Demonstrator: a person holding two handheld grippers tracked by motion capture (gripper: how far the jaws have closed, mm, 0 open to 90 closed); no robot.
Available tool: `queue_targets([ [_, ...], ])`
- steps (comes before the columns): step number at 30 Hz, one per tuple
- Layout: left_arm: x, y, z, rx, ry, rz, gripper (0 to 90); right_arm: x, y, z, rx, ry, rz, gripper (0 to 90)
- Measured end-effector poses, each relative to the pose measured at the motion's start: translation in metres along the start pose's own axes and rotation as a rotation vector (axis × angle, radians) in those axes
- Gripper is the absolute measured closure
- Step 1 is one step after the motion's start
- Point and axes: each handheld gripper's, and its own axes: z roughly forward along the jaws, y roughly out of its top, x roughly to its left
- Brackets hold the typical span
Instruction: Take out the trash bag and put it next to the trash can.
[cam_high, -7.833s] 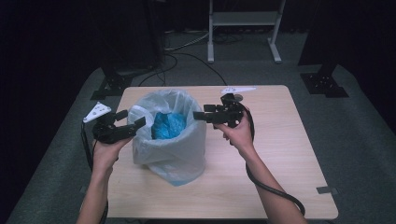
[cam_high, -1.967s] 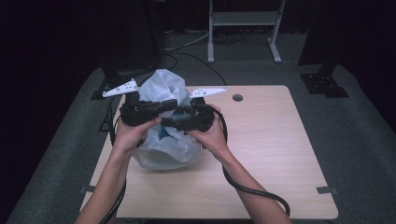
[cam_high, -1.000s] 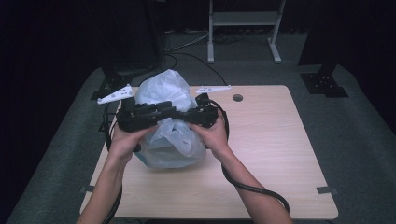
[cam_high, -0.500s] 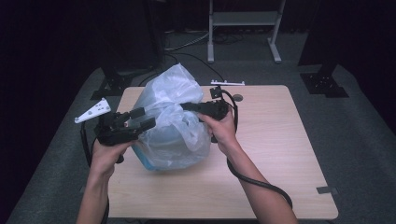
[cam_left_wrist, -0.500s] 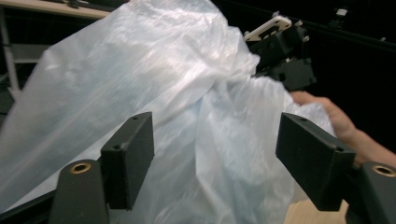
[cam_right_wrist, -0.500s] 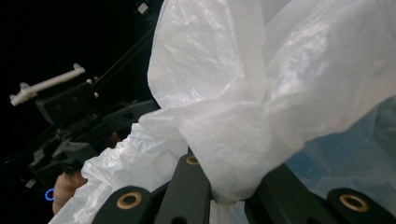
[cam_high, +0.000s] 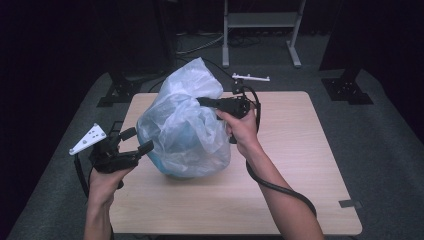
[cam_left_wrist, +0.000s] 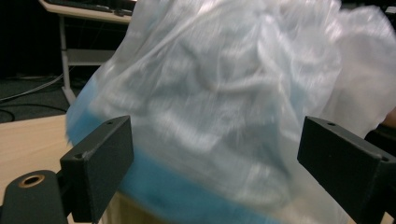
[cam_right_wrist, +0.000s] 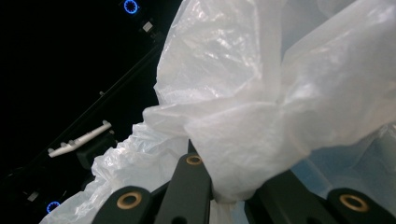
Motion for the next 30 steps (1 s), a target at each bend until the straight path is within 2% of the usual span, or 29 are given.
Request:
queue_targets([
  [3, 0.002, -0.004, -0.002, 0.003, 0.015, -0.002, 7.6, 0.004, 0.007, -0.004, -0.011, -0.002, -0.014, 89.2],
  [7, 0.000, -0.002, -0.006, -0.013, 0.037, 0.023, 4.2, 0.010, 0.016, -0.010, -0.038, 0.007, -0.020, 89.2],
  [16, 0.001, -0.009, -0.009, -0.009, 0.040, 0.016, 2.8, 0.026, 0.031, -0.039, -0.093, -0.007, -0.044, 89.2],
  [19, 0.001, -0.011, -0.008, -0.005, 0.039, 0.013, 2.2, 0.027, 0.032, -0.045, -0.102, -0.012, -0.045, 89.2],
  [22, 0.002, -0.013, -0.007, -0.004, 0.037, 0.005, 1.9, 0.028, 0.035, -0.061, -0.126, -0.026, -0.048, 89.2],
  [30, -0.001, -0.013, -0.004, 0.007, 0.028, 0.028, 1.8, 0.024, 0.037, -0.090, -0.161, -0.074, -0.053, 89.2],
])
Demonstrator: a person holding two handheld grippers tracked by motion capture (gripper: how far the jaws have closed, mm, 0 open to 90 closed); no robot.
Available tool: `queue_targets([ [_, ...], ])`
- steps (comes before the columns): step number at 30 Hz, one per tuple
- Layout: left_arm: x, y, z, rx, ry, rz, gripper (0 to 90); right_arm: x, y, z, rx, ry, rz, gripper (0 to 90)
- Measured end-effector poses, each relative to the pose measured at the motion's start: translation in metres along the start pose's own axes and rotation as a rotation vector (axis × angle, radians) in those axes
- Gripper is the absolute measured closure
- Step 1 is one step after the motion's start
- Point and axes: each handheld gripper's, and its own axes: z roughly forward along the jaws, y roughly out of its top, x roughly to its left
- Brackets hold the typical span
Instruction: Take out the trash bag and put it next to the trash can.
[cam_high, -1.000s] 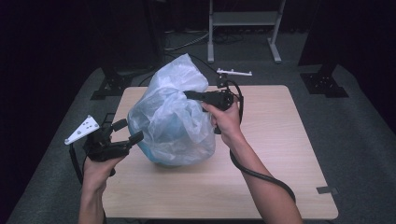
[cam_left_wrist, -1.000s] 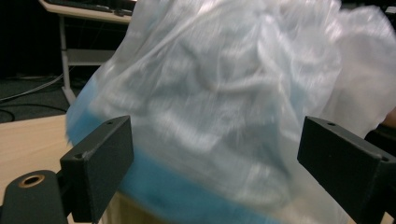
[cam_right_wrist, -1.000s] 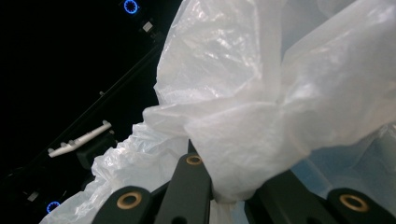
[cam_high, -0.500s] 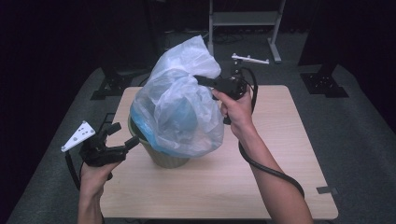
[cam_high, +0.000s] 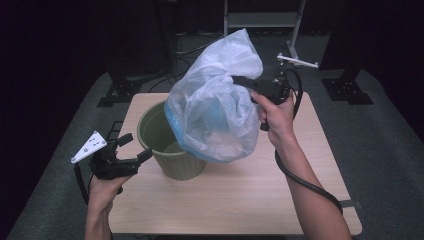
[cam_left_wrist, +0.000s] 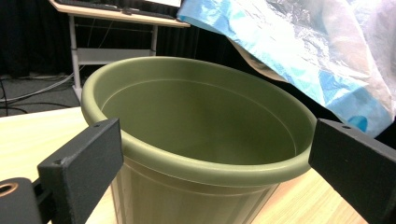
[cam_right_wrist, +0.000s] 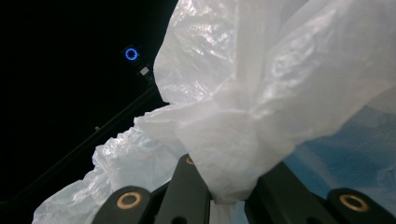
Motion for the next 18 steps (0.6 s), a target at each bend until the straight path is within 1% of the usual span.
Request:
queue_targets([
  [2, 0.001, -0.001, -0.001, 0.007, 0.011, 0.003, 1.9, -0.001, 0.002, -0.008, -0.009, -0.015, -0.001, 89.2],
  [4, 0.003, -0.002, -0.001, 0.007, 0.018, -0.006, 1.9, -0.001, 0.004, -0.016, -0.015, -0.031, -0.010, 89.2],
  [8, 0.004, -0.002, -0.002, 0.002, 0.016, -0.007, 1.9, -0.002, 0.009, -0.031, -0.029, -0.061, -0.022, 89.1],
  [12, 0.002, -0.001, -0.001, 0.000, 0.014, -0.007, 1.9, -0.005, 0.012, -0.048, -0.040, -0.088, -0.022, 89.1],
  [14, 0.002, -0.001, 0.000, 0.007, 0.013, -0.002, 1.9, -0.007, 0.013, -0.054, -0.046, -0.098, -0.018, 89.1],
  [18, 0.000, -0.001, 0.000, 0.005, 0.011, 0.005, 1.9, -0.009, 0.015, -0.068, -0.055, -0.123, -0.022, 89.1],
])
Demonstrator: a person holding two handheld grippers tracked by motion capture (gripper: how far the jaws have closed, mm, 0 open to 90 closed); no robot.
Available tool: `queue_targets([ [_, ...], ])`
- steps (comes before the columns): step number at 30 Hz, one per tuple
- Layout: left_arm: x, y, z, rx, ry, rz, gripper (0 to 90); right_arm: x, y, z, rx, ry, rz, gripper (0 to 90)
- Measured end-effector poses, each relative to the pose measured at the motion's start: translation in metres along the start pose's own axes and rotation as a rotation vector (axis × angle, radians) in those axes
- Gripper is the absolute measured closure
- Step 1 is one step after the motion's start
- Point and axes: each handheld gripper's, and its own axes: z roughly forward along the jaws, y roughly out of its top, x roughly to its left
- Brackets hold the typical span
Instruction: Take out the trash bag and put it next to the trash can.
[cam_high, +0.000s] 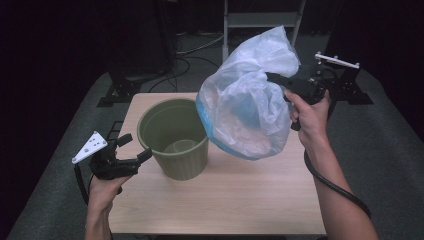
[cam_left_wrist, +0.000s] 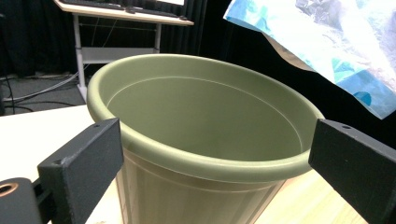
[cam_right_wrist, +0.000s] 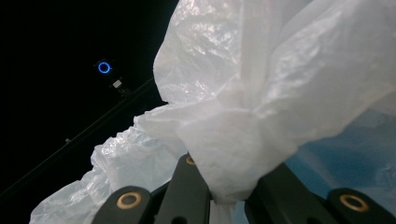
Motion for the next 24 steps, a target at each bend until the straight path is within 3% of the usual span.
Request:
queue_targets([
  [8, 0.000, -0.001, 0.001, 0.003, -0.002, 0.001, 1.9, -0.011, -0.001, -0.017, -0.004, -0.048, 0.004, 89.1],
  [24, 0.002, -0.002, 0.000, 0.008, 0.002, -0.007, 1.9, -0.039, -0.016, -0.020, -0.003, -0.089, 0.054, 89.1],
])
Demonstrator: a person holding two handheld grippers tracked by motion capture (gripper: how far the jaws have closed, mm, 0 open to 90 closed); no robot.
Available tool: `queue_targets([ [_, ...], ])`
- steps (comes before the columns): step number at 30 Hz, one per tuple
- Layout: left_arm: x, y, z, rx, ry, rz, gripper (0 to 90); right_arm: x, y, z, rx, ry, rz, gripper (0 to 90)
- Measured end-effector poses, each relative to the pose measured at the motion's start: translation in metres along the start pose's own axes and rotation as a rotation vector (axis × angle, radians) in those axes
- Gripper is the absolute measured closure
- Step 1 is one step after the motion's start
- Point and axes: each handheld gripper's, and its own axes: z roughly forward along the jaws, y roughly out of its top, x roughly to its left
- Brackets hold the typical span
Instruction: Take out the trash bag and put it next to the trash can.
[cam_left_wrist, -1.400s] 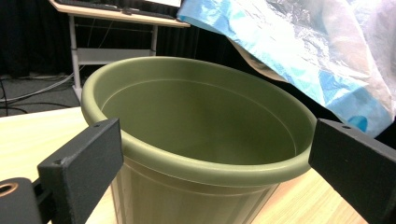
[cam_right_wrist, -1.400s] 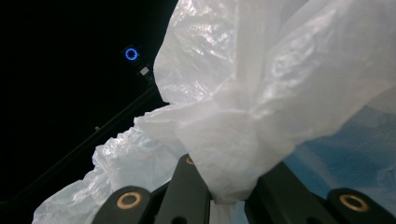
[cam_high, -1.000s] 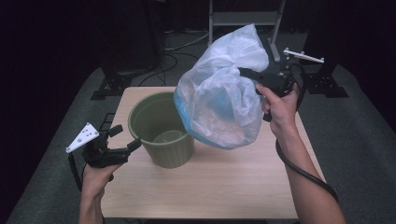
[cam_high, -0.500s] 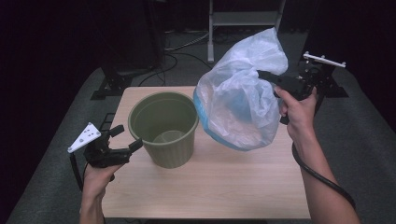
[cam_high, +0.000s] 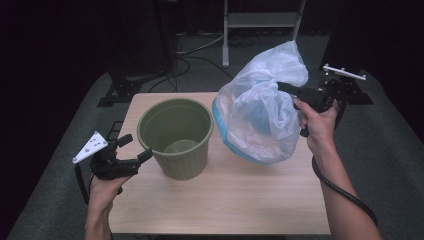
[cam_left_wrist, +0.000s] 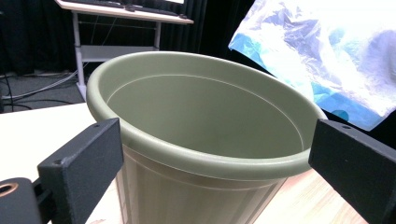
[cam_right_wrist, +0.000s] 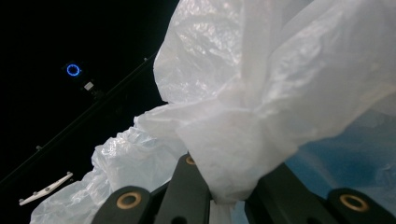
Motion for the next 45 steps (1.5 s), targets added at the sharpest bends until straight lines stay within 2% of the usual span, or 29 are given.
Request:
queue_targets([
  [7, 0.000, 0.001, 0.000, 0.004, 0.013, 0.005, 1.9, -0.012, -0.003, -0.002, -0.009, -0.027, 0.012, 89.0],
  [12, 0.000, 0.001, -0.001, 0.001, 0.013, 0.004, 1.9, -0.020, -0.010, 0.004, 0.002, -0.038, 0.019, 89.0],
  [18, 0.002, 0.001, -0.001, -0.006, 0.014, -0.005, 1.9, -0.033, -0.024, 0.020, 0.036, -0.057, 0.036, 89.0],
  [26, 0.001, 0.001, -0.002, -0.006, 0.015, -0.003, 1.9, -0.043, -0.035, 0.037, 0.053, -0.074, 0.048, 89.0],
  [31, 0.002, 0.001, -0.002, -0.006, 0.014, -0.004, 1.9, -0.046, -0.040, 0.046, 0.062, -0.077, 0.053, 89.0],
  [45, 0.004, 0.002, -0.005, -0.017, 0.020, -0.016, 1.9, -0.049, -0.066, 0.088, 0.126, -0.082, 0.047, 88.9],
])
